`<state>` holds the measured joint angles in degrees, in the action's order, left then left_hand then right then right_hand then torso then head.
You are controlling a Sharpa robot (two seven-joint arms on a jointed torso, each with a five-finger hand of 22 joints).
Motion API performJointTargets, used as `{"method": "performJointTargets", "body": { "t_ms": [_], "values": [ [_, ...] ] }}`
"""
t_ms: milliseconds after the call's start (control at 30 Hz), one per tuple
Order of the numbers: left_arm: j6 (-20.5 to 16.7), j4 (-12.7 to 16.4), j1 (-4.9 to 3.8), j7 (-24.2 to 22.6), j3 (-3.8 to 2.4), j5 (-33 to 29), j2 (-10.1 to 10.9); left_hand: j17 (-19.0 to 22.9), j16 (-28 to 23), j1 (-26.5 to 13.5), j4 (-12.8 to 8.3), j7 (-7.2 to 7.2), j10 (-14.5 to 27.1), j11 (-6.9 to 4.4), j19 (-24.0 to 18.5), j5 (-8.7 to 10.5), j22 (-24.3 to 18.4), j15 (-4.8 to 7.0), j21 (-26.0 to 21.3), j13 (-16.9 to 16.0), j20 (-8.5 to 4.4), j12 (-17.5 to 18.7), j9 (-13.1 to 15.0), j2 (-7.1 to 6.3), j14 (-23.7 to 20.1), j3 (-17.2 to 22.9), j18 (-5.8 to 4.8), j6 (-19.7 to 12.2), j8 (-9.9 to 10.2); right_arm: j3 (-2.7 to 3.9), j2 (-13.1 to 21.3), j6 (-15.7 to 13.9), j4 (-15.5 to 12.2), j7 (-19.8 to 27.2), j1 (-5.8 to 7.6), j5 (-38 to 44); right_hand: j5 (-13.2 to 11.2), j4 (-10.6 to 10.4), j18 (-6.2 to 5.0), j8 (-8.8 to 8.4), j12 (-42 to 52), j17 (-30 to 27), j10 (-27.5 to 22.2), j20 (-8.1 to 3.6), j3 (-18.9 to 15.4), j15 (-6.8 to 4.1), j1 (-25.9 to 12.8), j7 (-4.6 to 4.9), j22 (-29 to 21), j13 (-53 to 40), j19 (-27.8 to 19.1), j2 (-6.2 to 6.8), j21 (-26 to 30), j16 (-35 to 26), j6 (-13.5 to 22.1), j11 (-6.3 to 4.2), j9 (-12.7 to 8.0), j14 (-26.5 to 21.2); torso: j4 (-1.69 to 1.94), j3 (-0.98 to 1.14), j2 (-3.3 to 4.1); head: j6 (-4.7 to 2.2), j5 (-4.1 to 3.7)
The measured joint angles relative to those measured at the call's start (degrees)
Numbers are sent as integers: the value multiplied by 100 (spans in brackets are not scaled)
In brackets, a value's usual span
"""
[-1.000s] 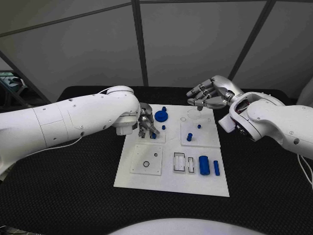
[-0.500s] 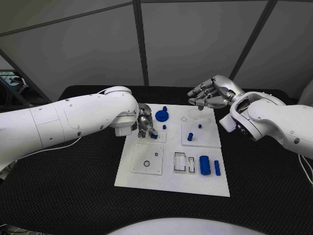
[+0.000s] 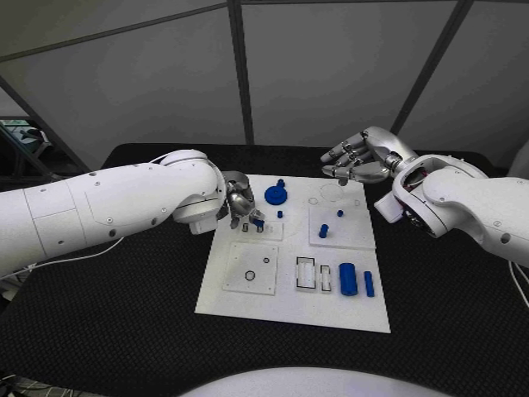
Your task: Assemble the parts on the task board
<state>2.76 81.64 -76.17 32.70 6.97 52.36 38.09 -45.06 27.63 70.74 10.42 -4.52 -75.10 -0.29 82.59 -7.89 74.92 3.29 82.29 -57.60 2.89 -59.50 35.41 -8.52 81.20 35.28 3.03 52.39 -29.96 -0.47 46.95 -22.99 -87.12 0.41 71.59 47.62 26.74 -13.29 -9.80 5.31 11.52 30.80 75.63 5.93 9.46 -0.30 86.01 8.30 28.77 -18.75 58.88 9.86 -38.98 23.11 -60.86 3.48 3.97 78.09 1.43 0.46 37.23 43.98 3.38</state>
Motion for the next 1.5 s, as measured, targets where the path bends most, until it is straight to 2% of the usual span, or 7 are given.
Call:
{"method": "performJointTargets", "body": {
  "t_ms": [67, 267, 567, 733, 900, 1200, 1500],
  "values": [
    [-127, 82, 11, -25, 0, 23, 61, 0, 0, -49, -71, 0, -1, 0, 0, -7, 0, 0, 0, 0, 0, 0, 15, -8, 0, 71, 0, 0, -5, 0, 4, 0, 8, 0, 0, 3, 0, 0, 0, 0, 0, 0, 0, 0, 0, 0, 0, 0, 0, 0, 0, 0, 0, 0, 0, 0, 0, 0, 8, 3, -1, 1, 1],
    [-466, 244, 84, -52, 4, 227, 163, -6, 0, -49, -73, 0, -19, 18, 0, -29, 0, -1, 0, 0, 0, 0, 33, -8, 0, 73, 1, 0, -5, 0, 7, 0, 21, 3, 0, 7, 0, -16, 0, 0, 0, 5, 0, 0, 16, 0, -31, 0, 0, -7, 0, -31, 0, 0, 0, 0, 0, 0, 31, 14, -3, 10, -8],
    [-718, 269, 274, 14, 9, 740, 100, -12, -21, -110, -119, 15, -55, -7, 44, -73, 0, 6, 26, -36, -1, -36, 75, -68, 7, 119, 0, 16, -33, 0, 13, 3, 25, 9, 0, 14, 0, -16, 0, 0, 0, 10, 0, 0, 16, 0, -30, 0, -1, -7, 0, -31, 0, 0, 0, 0, 0, 0, 40, 19, -3, 26, -14],
    [-795, 252, 342, 69, 11, 992, 55, -19, -21, -162, -103, 23, -78, -20, 64, -112, -1, 19, 49, -50, -22, -58, 94, -75, 21, 149, 0, 24, -70, 0, 15, 6, 25, 13, 0, 27, 0, -16, 0, 0, 0, 9, 1, 0, 16, 0, -30, 0, -1, -10, 0, -30, 0, 0, 0, 0, 0, 0, 39, 18, 1, 26, -8],
    [-841, 228, 360, 117, 12, 1148, 22, -19, -21, -200, -165, 23, -78, -19, 64, -120, -1, 19, 66, -66, -22, -81, 116, -113, 22, 212, 0, 24, -94, 0, 14, 9, 25, 17, 0, 36, 0, -16, 0, 0, 0, 9, 1, 0, 16, 0, -30, 0, -1, -12, 0, -30, 0, 0, 0, 0, 0, 0, 39, 18, 3, 23, -2],
    [-844, 203, 370, 177, 12, 1290, -26, -30, -40, -291, -171, 35, -103, -41, 105, -256, 0, 19, 70, -68, -22, -81, 184, -144, 22, 219, -1, 35, -139, 0, 9, 13, 28, 21, 0, 56, 21, -16, 0, 0, 22, 16, -20, 0, 16, 0, -30, 0, 3, -11, 0, -30, 0, 0, 0, -21, 0, 1, 36, 14, 7, 12, 8],
    [-760, 194, 371, 208, 7, 1339, -66, -38, -39, -358, -235, 44, -104, -41, 104, -259, -1, 33, 92, -10, -21, -81, 222, -136, 36, 282, 0, 45, -183, 0, 7, 17, 29, 22, 0, 72, 21, -31, 0, 0, 22, 15, -20, 0, 31, 0, -30, 0, 3, -16, 0, -30, 0, 0, 0, -21, 0, 1, 34, 16, 10, 21, 13]
  ]
}}
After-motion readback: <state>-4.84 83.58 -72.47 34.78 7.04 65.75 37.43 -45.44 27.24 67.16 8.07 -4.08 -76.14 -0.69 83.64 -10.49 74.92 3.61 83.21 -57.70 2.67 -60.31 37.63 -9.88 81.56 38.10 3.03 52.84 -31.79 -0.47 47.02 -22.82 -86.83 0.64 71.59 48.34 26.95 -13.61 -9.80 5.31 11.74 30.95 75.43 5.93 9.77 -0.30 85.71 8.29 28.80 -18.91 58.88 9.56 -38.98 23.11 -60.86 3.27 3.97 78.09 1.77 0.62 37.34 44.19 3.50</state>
